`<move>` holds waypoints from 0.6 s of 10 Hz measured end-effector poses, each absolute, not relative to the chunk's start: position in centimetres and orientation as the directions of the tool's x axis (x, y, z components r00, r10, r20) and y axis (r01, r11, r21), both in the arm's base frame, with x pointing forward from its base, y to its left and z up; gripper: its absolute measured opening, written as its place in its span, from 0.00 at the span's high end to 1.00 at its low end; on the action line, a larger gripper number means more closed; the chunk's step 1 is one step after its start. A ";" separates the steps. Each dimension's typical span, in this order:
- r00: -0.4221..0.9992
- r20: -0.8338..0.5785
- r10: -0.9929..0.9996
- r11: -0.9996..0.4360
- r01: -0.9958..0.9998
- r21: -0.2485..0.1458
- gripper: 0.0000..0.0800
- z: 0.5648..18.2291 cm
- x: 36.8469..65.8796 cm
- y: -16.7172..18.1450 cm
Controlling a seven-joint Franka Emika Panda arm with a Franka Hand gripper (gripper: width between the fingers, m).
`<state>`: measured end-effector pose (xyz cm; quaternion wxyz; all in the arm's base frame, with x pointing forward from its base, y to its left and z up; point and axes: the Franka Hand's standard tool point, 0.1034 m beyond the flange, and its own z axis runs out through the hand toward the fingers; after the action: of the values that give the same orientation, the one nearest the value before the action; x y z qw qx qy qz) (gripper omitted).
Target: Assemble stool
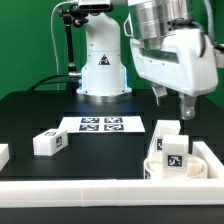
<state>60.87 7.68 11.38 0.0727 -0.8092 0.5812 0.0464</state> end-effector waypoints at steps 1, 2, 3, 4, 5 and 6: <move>0.398 -0.153 -0.905 -0.391 -0.917 -0.076 0.19 11.3 60.8 7.6; 0.461 -0.147 -0.875 -0.452 -0.888 -0.086 0.19 11.3 60.8 7.6; 0.515 -0.142 -0.845 -0.507 -0.857 -0.095 0.19 11.3 60.8 7.6; 0.556 -0.137 -0.820 -0.547 -0.831 -0.102 0.19 11.3 60.8 7.6; 0.650 -0.113 -0.751 -0.642 -0.760 -0.104 0.19 11.3 60.8 7.5; 0.742 -0.080 -0.666 -0.736 -0.671 -0.089 0.19 11.2 60.7 7.5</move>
Offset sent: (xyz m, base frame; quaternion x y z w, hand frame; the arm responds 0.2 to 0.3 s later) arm 0.0000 0.0000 0.0000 0.0000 0.0000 -0.1296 0.9916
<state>60.71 7.52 11.21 0.0559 -0.9315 0.3588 0.0213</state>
